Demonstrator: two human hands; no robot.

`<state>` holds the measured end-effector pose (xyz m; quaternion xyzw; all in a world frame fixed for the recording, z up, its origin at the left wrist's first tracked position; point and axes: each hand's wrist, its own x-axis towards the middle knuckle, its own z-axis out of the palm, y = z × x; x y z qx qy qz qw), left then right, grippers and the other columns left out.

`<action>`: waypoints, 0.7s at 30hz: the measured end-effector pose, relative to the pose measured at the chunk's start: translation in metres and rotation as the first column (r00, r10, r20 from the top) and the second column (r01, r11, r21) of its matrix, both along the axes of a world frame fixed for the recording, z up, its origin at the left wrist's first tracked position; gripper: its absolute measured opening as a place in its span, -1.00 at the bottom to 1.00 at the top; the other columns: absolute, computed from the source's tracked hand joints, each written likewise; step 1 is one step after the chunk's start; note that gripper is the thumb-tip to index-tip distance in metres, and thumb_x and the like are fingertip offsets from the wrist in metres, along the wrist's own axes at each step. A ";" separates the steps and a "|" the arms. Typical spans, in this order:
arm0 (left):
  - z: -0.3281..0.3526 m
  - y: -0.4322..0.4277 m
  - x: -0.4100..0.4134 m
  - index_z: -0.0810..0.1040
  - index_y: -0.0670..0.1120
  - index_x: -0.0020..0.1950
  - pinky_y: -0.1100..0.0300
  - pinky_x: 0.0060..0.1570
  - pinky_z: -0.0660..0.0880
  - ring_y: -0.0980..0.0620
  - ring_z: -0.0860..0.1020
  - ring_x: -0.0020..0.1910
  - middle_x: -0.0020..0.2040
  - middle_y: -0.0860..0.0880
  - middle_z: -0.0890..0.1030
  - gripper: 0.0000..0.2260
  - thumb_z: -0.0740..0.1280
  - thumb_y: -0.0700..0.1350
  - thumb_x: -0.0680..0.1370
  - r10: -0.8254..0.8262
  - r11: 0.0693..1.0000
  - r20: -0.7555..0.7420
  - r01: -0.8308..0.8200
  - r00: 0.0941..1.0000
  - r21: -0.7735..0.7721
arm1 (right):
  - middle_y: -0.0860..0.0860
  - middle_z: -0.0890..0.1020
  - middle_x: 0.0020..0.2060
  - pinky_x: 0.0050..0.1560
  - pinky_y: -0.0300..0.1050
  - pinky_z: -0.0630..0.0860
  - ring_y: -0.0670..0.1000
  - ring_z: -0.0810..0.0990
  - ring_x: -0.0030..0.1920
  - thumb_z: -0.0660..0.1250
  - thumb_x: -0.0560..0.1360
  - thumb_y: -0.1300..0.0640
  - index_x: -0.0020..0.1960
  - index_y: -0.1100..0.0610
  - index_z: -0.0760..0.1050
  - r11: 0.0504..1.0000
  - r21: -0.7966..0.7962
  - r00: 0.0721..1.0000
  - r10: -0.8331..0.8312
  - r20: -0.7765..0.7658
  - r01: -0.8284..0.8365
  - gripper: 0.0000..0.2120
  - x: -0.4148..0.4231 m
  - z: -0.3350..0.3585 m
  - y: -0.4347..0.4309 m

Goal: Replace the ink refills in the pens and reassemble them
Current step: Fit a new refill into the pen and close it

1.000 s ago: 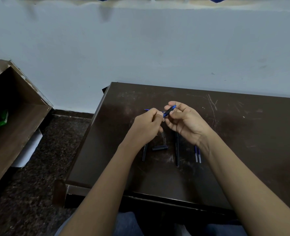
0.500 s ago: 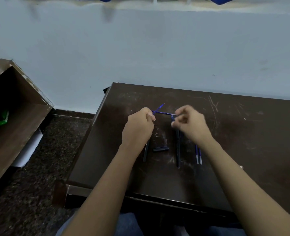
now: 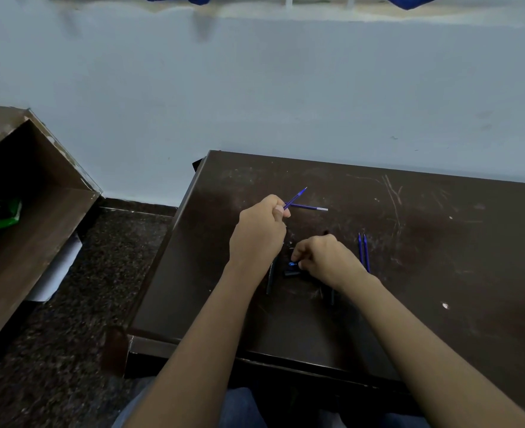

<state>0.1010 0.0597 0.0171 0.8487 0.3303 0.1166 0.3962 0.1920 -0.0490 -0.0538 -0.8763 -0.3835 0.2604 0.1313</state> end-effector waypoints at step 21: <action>0.006 -0.002 0.005 0.49 -0.01 -0.22 0.26 -0.14 0.40 0.14 0.43 -0.32 -0.20 0.04 0.56 -0.77 0.18 -0.27 0.55 -0.129 0.956 -0.191 0.071 0.973 -0.284 | -0.01 0.61 -0.30 -0.22 -0.28 0.54 -0.12 0.58 -0.32 0.35 0.53 0.15 -0.01 0.14 0.56 0.256 0.254 0.312 -0.219 -0.924 0.933 -0.92 0.011 0.054 0.005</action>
